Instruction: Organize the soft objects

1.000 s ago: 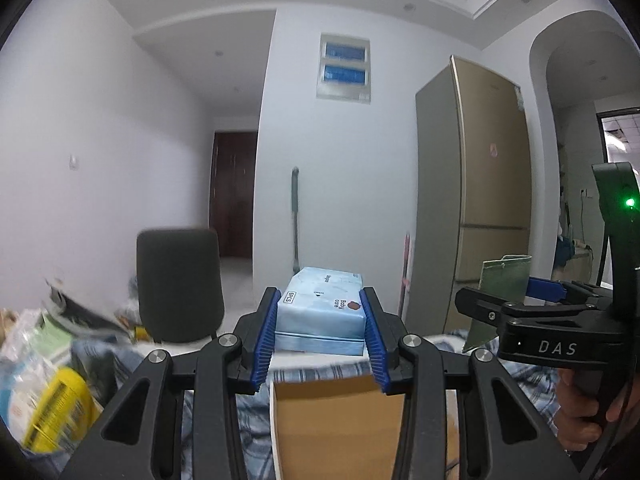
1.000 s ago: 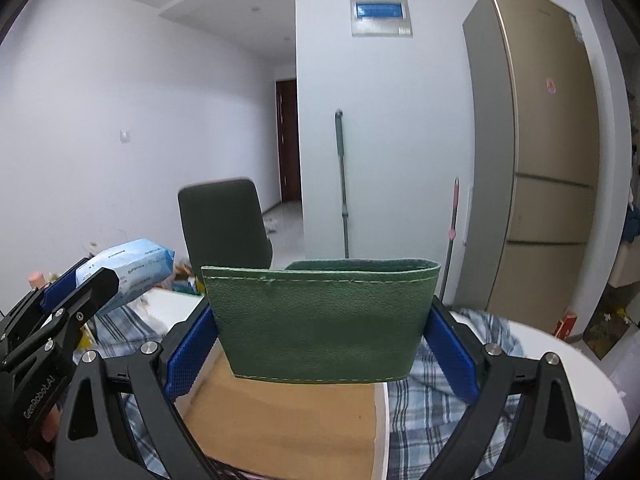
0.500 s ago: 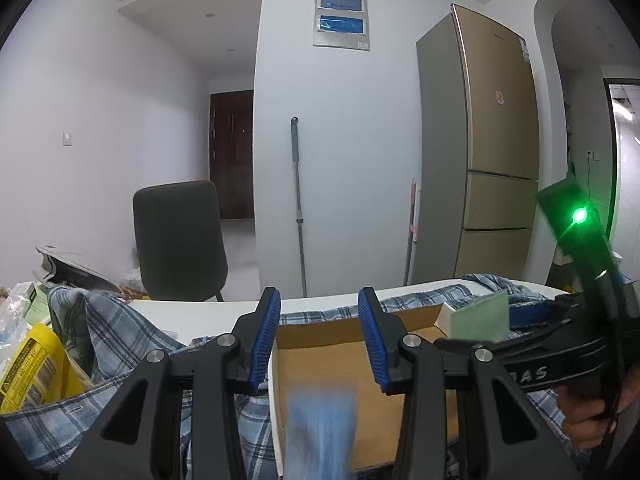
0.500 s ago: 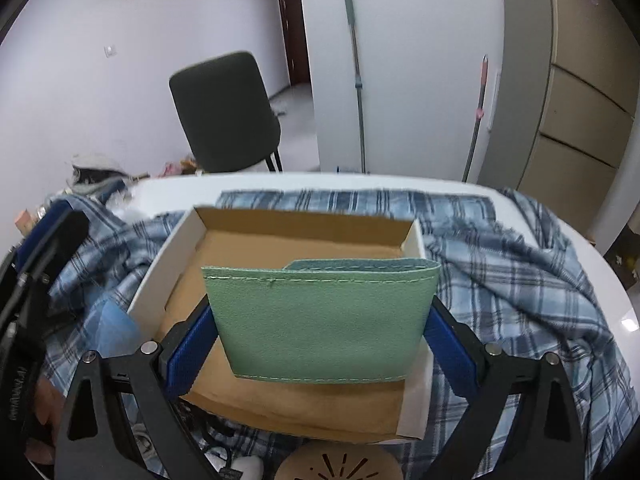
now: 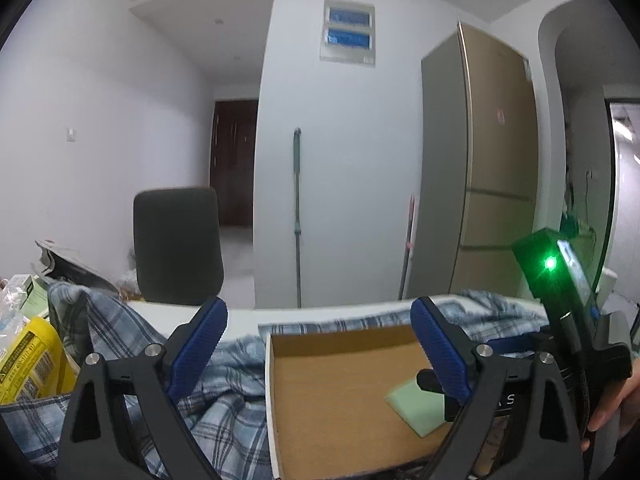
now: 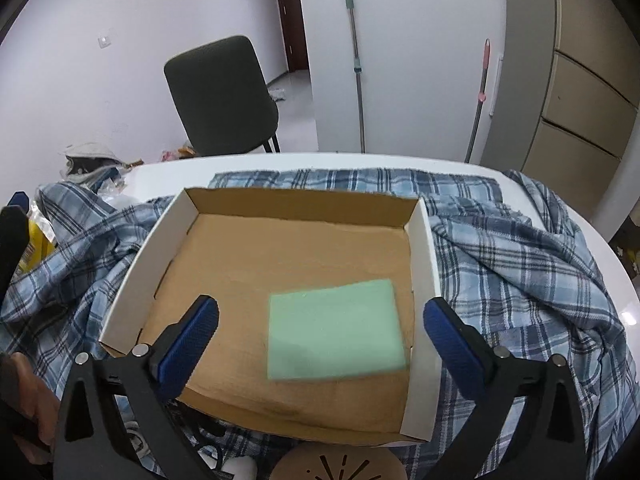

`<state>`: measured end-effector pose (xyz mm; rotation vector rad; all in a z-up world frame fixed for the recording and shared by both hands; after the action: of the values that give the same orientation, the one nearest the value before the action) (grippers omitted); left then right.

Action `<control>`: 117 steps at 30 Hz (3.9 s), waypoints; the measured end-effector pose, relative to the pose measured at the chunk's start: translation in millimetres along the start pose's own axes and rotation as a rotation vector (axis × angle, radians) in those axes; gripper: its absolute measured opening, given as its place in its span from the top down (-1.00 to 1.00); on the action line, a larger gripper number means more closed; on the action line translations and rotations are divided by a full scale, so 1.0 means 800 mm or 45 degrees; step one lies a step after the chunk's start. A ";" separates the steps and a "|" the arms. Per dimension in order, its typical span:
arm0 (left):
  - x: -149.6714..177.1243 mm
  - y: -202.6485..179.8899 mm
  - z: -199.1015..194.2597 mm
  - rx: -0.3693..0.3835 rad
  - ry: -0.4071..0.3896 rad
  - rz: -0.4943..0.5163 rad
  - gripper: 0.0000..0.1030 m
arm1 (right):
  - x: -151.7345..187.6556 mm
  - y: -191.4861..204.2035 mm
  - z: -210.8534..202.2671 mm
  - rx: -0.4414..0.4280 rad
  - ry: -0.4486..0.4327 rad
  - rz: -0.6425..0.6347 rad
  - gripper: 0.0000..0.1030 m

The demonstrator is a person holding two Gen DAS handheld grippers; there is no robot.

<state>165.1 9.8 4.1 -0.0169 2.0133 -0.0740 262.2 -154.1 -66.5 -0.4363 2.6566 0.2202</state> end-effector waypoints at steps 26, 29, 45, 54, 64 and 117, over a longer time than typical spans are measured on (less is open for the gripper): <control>0.042 0.012 -0.091 0.017 0.299 0.023 -0.71 | 0.086 -0.004 -0.148 0.087 -0.226 0.028 -0.98; 0.060 0.017 -0.084 0.028 0.371 -0.003 -0.63 | 0.105 -0.007 -0.146 0.095 -0.202 0.045 -0.99; 0.118 0.029 -0.013 0.123 0.827 -0.058 0.15 | 0.149 -0.022 -0.111 0.125 -0.108 0.086 -0.99; 0.130 0.027 0.001 0.114 0.924 -0.039 0.48 | 0.153 -0.037 -0.109 0.138 -0.084 0.149 -0.98; 0.103 0.022 -0.046 0.159 0.624 0.002 0.72 | 0.153 -0.038 -0.117 0.189 -0.071 0.171 -0.98; -0.006 -0.007 -0.120 0.114 -0.015 -0.028 0.72 | 0.119 0.005 -0.133 0.040 -0.072 -0.019 0.12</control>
<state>80.0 8.7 49.8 0.0180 1.9960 -0.1775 138.0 -199.6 -13.5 -0.4334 2.5968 0.1831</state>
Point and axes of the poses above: each gripper's, at about its wrist camera, not at the fingertips, and z roughly the way its jaws point, y to its left, x to its underside, the point moved 3 cm from there along z, roughly the way its jaws point, and after that the axes turned 13 degrees about y, right-handed, at the moved point
